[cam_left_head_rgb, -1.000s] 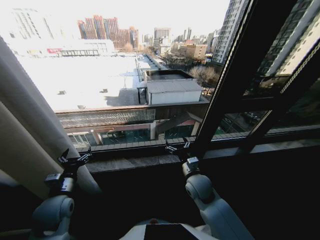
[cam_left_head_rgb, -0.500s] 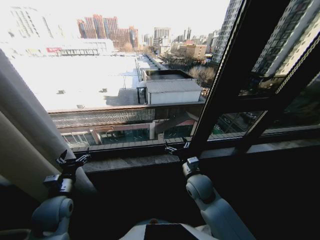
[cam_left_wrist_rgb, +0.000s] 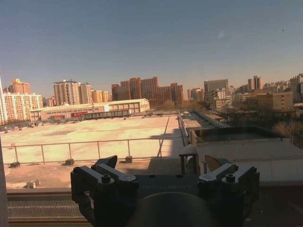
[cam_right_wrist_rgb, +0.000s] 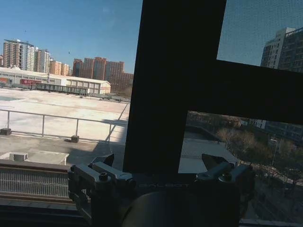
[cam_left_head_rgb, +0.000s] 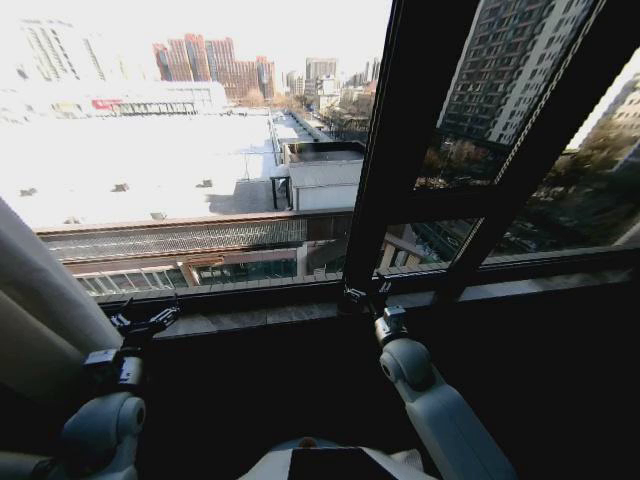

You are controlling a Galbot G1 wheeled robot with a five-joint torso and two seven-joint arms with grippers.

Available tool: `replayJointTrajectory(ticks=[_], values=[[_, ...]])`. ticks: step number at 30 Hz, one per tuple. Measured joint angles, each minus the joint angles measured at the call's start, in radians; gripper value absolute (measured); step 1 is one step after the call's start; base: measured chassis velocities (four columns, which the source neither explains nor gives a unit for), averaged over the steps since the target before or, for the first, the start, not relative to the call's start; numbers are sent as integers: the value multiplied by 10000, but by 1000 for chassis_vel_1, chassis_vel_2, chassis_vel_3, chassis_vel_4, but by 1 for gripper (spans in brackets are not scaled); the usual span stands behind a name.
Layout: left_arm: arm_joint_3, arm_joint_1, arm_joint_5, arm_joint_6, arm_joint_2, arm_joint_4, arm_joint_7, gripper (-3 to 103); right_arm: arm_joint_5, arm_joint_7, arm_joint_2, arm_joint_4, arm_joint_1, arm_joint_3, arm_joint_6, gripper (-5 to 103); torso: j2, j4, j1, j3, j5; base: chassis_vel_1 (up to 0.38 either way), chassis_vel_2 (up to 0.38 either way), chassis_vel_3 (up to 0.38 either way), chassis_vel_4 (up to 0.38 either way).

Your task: Open the curtains by pulling them apart, changing their state from closed to fully open.

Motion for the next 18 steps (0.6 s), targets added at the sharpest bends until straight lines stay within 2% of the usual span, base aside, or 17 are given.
replayJointTrajectory(ticks=[8, 18], values=[[-131, 56, -217, -51, 39, 50, -20, 100, 76, 1, -36, -280, -58, 574, 96, 100, 0, 2, -1, -1, 0, -356, -361, 342, 367], [-57, 77, -218, -141, 29, 95, -15, 100, 76, 4, -11, -95, -234, 606, 105, 100, 0, 2, -1, -1, -3, -353, -340, 342, 338]])
